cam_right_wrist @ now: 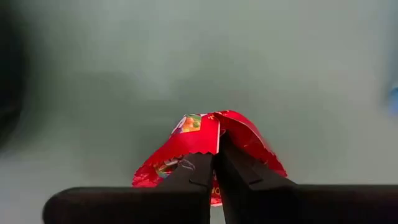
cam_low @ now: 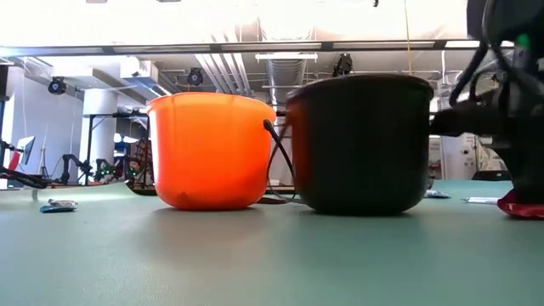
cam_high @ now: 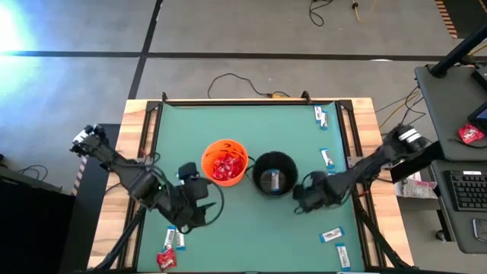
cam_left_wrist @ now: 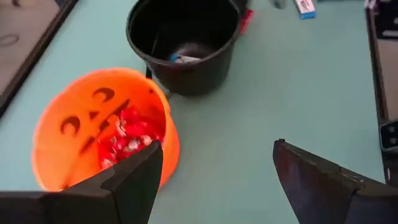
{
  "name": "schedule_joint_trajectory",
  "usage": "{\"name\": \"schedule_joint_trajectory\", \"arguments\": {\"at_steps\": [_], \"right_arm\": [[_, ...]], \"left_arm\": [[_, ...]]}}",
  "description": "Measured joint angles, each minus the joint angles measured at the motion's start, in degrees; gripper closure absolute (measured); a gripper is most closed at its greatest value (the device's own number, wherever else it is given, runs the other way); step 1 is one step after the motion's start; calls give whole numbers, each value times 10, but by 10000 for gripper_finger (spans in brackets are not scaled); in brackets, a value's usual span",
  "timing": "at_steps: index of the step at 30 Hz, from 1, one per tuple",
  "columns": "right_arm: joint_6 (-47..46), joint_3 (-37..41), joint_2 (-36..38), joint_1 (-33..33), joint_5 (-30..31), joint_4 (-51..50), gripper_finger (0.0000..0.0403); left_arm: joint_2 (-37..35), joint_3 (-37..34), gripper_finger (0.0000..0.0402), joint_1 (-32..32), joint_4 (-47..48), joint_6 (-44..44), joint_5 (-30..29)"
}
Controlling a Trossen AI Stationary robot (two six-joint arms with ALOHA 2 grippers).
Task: Sort candy by brand, put in halloween buckets
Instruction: Put the red candy into the orange bucket
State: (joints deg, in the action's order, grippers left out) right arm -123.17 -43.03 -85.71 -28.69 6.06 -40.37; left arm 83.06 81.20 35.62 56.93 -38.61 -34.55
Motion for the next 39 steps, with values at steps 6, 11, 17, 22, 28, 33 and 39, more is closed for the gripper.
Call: {"name": "schedule_joint_trajectory", "arguments": {"at_steps": [6,11,17,22,28,33,39], "right_arm": [[80,-159,-133,-48,-9,7,392],[230,-269,-201,-44,-5,9,392],[537,-374,-233,-23,14,1,392],[713,-420,-197,-59,68,-69,392],[742,-390,-192,-88,74,-61,392],[698,-381,-207,-88,218,-32,392],[713,-369,-209,-82,358,-80,392]], "left_arm": [[24,-35,116,34,-17,-66,0],[54,-40,116,56,-60,-72,0],[120,-41,115,70,-100,-54,32],[178,-41,115,74,-140,-61,56],[237,-41,115,78,-212,-65,67],[280,-41,115,78,-233,-75,71],[322,-41,116,71,-268,-47,113]]}}
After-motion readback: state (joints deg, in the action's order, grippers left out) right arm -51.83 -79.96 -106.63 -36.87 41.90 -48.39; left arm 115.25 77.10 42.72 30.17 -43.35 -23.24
